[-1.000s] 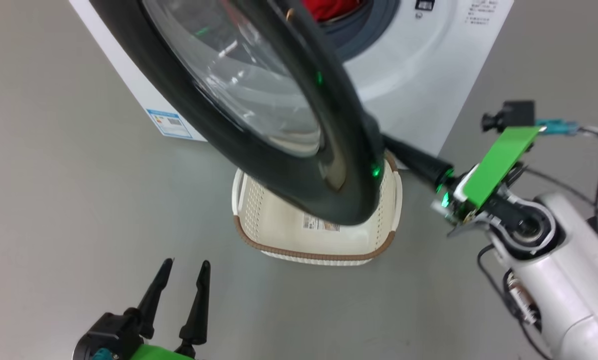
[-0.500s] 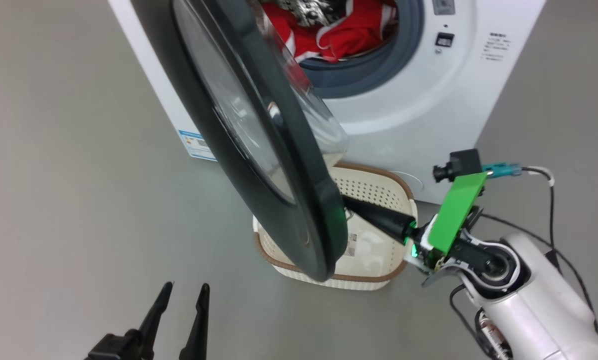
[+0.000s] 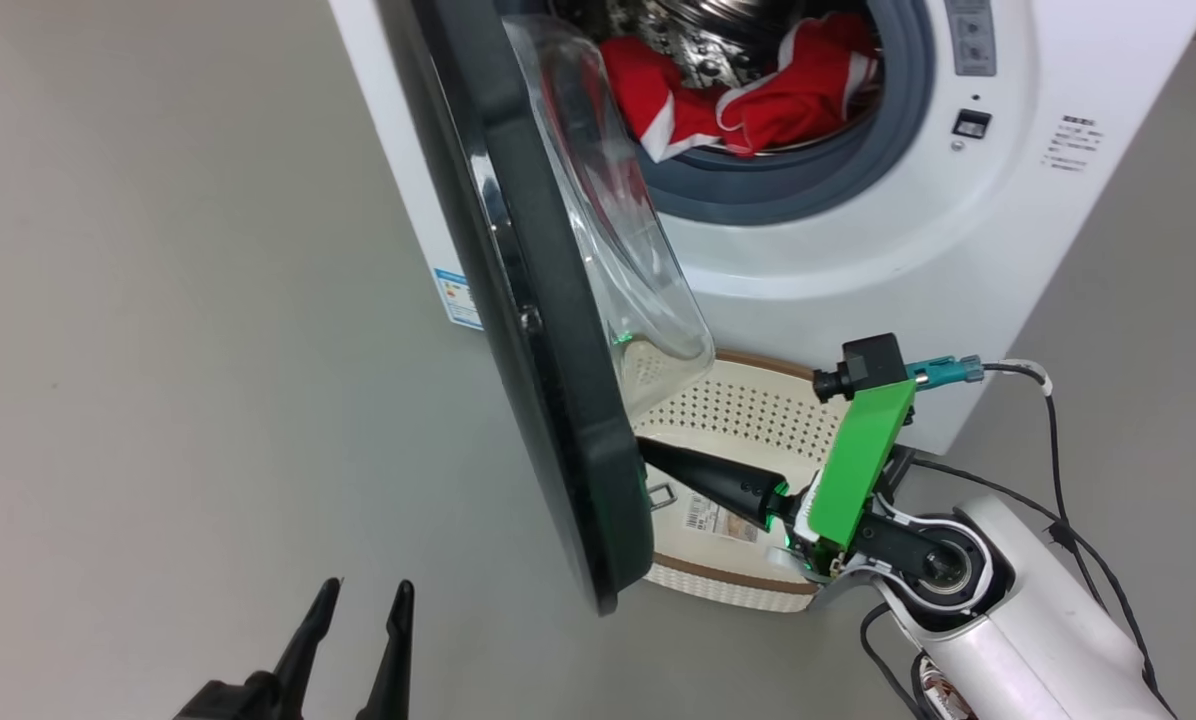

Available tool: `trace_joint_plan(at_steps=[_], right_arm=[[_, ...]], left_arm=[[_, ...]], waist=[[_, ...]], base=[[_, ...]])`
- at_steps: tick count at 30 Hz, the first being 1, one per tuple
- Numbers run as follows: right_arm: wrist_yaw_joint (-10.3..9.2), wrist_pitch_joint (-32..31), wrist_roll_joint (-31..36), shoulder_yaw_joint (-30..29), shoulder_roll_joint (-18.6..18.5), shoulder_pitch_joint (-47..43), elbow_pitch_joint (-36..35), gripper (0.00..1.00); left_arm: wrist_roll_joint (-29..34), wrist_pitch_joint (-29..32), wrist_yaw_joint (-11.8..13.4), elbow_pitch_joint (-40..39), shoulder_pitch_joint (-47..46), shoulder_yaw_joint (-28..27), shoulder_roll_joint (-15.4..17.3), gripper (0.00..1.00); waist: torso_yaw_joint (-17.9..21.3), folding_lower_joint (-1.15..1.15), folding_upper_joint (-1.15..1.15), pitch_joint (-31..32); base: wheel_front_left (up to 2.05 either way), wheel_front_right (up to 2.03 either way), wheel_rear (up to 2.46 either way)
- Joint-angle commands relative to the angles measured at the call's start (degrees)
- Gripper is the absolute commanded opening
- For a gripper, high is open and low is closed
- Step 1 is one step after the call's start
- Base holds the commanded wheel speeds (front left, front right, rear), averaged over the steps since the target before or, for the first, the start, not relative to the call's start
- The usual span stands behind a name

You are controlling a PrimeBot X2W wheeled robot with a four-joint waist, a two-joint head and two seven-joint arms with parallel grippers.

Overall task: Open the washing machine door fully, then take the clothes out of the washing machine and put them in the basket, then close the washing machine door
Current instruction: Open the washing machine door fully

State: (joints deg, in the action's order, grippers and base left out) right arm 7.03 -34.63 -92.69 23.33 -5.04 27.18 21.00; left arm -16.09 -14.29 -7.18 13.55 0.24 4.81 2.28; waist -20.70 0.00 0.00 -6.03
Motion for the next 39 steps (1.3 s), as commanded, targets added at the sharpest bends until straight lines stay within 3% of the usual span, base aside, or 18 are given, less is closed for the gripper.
trace_joint_plan(at_steps=[1, 21, 34, 39], right_arm=[[0.46, 0.04, 0.18, 1.45, 1.67, -0.25, -1.63, 0.0], [0.46, 6.44, -3.25, 9.77, 2.15, 0.34, -3.39, 0.0], [0.46, 9.69, -2.68, 10.3, 2.15, 0.87, -2.82, 0.0], [0.46, 11.38, -1.16, 9.47, 2.16, -0.1, -1.69, 0.52]], left_arm=[[-0.32, -0.71, -0.31, -1.4, 0.14, -2.05, 0.6, 1.0], [-0.51, -0.71, -0.04, -1.94, 0.81, -2.76, 0.6, 1.0], [-0.76, -0.71, 0.01, -2.47, 0.61, -3.49, 0.6, 1.0], [-0.61, -0.71, -0.01, -2.47, 0.66, -3.71, 0.6, 1.0]], waist=[[-1.07, 0.0, 0.0, 0.53], [-4.33, 0.0, 0.0, 1.69], [-3.36, 0.0, 0.0, 1.17], [-2.54, 0.0, 0.0, 1.29]], base=[[0.0, 0.0, 0.0], [0.0, 0.0, 0.0], [0.0, 0.0, 0.0], [0.0, 0.0, 0.0]])
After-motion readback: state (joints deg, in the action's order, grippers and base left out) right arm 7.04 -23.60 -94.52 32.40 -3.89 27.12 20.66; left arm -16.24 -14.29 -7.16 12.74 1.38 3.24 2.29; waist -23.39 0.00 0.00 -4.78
